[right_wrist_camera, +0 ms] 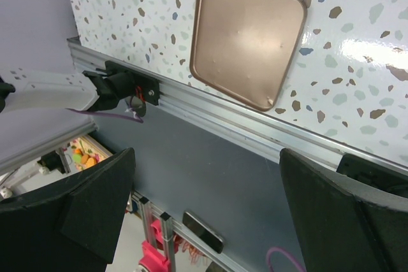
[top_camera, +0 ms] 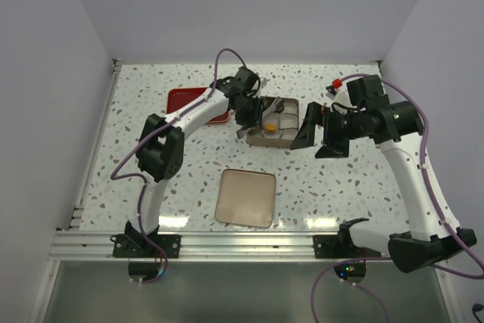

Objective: Pack the cookies

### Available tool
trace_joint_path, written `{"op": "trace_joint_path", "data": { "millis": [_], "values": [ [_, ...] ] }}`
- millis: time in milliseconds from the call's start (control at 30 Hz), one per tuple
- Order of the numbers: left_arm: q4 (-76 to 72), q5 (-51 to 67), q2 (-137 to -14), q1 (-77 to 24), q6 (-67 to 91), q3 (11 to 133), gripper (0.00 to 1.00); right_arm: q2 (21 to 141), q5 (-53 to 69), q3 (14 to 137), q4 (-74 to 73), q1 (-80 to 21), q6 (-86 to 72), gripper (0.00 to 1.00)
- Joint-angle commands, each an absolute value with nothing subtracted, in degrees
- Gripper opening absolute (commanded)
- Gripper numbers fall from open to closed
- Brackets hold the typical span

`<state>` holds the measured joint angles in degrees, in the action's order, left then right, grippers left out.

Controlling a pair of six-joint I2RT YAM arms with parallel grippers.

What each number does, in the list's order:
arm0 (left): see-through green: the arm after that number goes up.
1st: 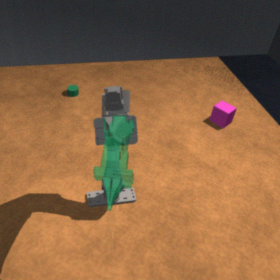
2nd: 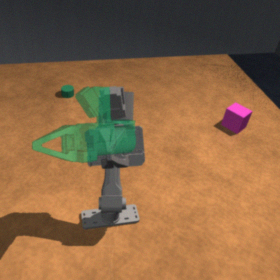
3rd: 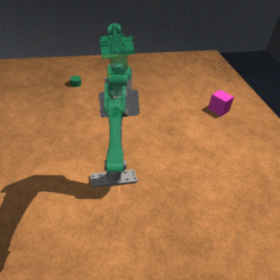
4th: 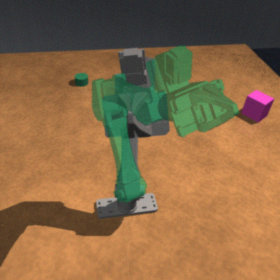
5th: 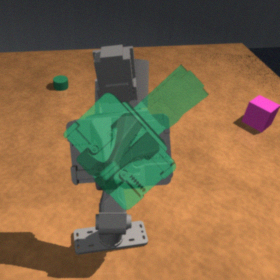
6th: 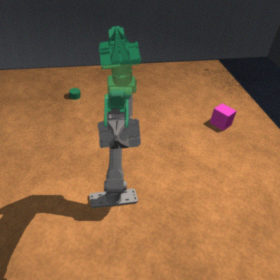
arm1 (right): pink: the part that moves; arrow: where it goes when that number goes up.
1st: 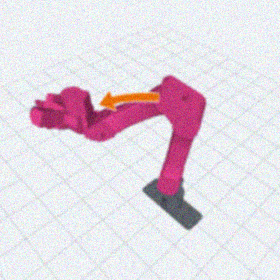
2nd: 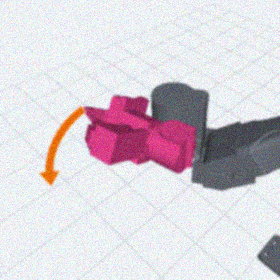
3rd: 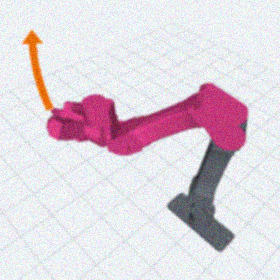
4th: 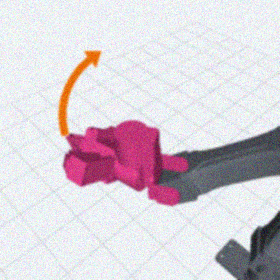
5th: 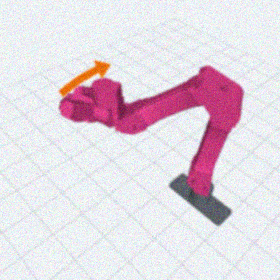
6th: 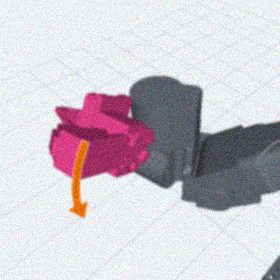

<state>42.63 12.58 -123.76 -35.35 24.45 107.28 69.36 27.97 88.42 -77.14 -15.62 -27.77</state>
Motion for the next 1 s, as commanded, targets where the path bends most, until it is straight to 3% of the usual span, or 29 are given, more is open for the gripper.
{"op": "trace_joint_path", "data": {
  "millis": [0,700,967],
  "values": [
    [41.7,10.0,-123.7,-35.6,24.8,110.3,0.29,68.9,27.8,88.2,-77.7,-15.4,-26.5,0.99],
    [45.3,3.3,-125.7,-35.7,26.0,115.8,0.29,69.0,27.9,87.5,-77.6,-15.4,-26.5,0.99],
    [45.8,2.5,-125.7,-35.7,25.8,115.2,0.49,69.1,28.0,87.5,-77.6,-15.5,-26.5,0.99]
  ]
}}
